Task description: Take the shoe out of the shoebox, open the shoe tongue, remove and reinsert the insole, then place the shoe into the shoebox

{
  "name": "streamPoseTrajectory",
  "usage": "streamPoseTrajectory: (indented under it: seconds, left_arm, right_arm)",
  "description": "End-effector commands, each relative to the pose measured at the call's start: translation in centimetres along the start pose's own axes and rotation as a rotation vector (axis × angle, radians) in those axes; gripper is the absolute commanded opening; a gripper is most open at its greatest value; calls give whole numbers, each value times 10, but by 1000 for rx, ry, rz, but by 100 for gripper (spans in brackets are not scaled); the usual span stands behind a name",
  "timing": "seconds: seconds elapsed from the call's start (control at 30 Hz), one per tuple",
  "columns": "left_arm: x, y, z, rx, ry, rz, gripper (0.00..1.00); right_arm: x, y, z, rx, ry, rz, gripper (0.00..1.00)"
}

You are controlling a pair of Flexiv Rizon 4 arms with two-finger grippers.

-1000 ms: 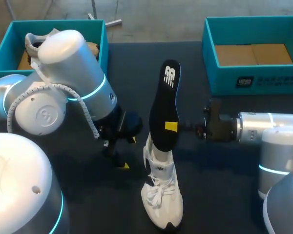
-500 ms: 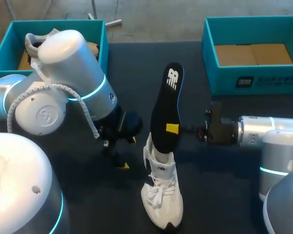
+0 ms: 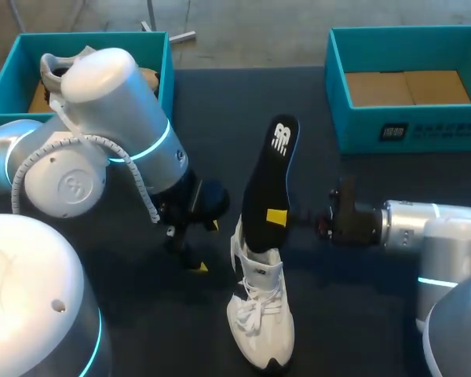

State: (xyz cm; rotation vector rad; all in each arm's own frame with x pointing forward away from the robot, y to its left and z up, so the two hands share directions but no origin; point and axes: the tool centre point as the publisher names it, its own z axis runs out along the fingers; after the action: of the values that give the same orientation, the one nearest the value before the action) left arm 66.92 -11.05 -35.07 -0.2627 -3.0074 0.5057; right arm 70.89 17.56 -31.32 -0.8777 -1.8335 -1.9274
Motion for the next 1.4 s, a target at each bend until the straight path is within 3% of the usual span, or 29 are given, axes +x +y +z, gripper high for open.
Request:
streamPoseTrajectory:
  seconds: [0.03, 1.4]
  left_arm:
    - [1, 0, 0, 1, -2, -1, 100]
    - [1, 0, 0, 1, -2, -1, 100]
  right_arm:
    - [0, -5, 3, 0, 0, 2, 0]
    - [13, -31, 13, -44, -7, 31, 0]
